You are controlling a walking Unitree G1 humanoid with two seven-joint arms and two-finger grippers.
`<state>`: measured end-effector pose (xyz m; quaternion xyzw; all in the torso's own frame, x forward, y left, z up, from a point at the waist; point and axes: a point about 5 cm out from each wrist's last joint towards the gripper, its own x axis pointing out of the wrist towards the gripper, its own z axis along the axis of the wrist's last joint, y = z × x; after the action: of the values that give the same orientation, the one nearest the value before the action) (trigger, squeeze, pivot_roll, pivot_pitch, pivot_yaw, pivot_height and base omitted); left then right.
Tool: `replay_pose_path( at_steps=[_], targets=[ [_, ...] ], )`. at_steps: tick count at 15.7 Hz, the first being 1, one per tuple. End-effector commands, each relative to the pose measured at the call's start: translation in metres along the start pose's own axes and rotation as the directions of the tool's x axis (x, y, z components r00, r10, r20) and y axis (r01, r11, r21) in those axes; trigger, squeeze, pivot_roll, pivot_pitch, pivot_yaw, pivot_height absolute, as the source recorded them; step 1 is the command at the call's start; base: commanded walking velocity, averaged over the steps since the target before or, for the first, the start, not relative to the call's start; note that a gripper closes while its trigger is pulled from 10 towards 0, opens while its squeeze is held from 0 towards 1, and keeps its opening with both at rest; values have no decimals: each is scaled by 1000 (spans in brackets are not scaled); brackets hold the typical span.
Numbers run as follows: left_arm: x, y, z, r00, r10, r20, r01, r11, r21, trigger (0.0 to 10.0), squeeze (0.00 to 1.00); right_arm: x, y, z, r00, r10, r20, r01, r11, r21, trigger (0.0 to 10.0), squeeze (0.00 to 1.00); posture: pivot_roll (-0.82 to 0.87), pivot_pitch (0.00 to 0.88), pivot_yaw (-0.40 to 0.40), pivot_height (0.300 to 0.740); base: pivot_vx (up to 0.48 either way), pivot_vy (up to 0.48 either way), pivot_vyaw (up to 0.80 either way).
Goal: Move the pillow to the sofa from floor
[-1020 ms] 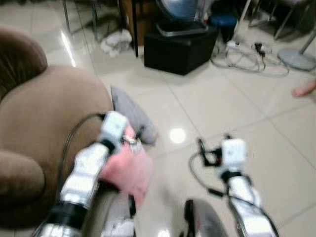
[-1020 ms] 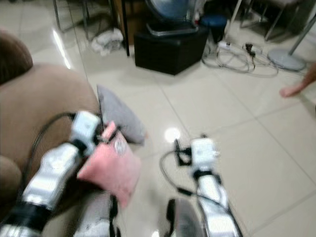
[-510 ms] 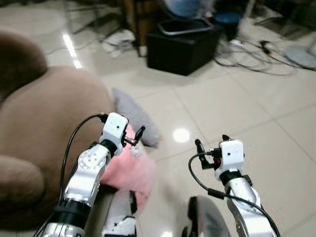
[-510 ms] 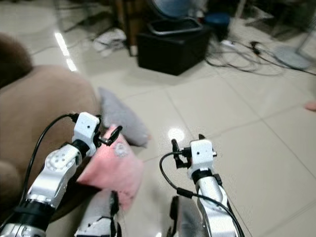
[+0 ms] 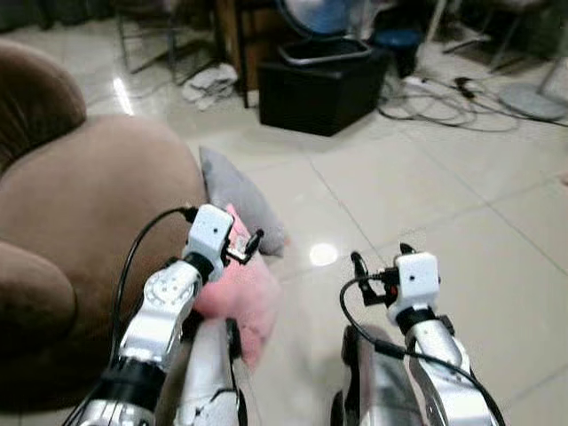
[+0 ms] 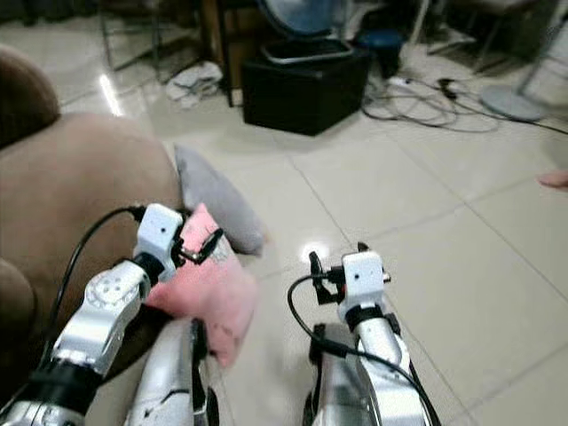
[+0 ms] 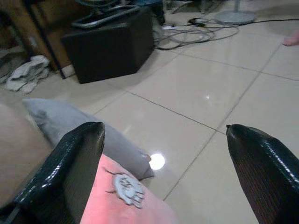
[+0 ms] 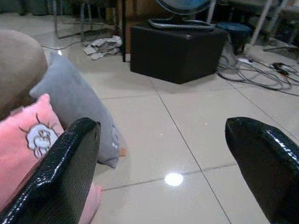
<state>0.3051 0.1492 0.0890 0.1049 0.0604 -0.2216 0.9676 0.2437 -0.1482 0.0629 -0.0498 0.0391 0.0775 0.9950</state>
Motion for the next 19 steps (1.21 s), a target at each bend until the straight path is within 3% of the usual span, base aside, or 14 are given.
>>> replay_pose_path(
  at_steps=[1, 13, 15, 19],
  targets=[
    [1, -2, 6, 1000, -23, 21, 22, 999, 27, 10000, 0, -2, 0, -4, 1000, 0, -19, 1, 1000, 4, 10000, 0, 52, 74, 21, 511, 0, 0, 0],
    [5, -5, 8, 999, -44, 14, 43, 998, 36, 10000, 0, -4, -2, -9, 999, -22, -47, 22, 1000, -11, 10000, 0, 47, 90, 33, 511, 244, 0, 0],
    [5, -1, 7, 1000, -19, 1, 19, 999, 46, 10000, 0, -4, -1, -8, 999, 2, -46, -5, 999, -52, 10000, 0, 47, 92, 33, 511, 294, 0, 0],
    [0, 9, -2, 999, 1, -42, 1, 999, 39, 10000, 0, -3, 7, -10, 996, 70, -64, -73, 996, -48, 10000, 0, 55, 95, 27, 511, 66, 0, 800]
  ],
)
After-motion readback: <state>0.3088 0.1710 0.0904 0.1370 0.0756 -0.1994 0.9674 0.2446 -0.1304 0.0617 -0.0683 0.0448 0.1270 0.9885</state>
